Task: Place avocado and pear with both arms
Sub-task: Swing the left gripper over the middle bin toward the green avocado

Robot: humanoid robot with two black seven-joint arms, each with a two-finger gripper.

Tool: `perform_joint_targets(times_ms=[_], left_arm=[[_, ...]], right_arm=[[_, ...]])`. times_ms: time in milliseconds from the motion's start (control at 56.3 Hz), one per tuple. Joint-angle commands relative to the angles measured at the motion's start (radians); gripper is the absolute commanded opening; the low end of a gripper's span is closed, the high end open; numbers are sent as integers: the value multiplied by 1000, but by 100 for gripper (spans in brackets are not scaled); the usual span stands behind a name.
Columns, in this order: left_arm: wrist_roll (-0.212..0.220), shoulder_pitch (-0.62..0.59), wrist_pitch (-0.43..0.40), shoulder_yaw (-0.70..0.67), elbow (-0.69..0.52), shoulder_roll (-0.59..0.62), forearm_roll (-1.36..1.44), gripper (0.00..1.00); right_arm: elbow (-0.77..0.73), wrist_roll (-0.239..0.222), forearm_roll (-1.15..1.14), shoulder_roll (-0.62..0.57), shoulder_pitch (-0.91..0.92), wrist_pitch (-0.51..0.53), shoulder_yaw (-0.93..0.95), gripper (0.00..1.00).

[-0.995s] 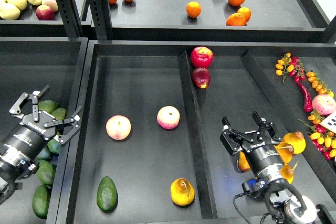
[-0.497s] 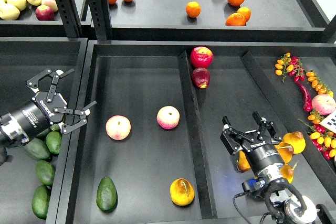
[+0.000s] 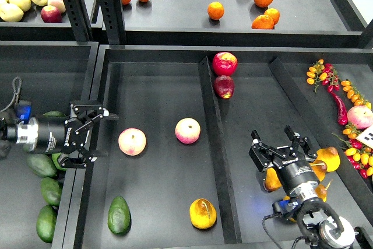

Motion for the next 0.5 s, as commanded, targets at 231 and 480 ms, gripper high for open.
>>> perform_joint_targets(times_ms=[231,480], left_arm=[[0,-362,0,452,13,-176,119,100],[0,-408,0,575,44,-299,257,100]], right_arm=[[4,-1,2,0,34,-13,56,100],[-2,-1,2,0,62,-19,70,100]])
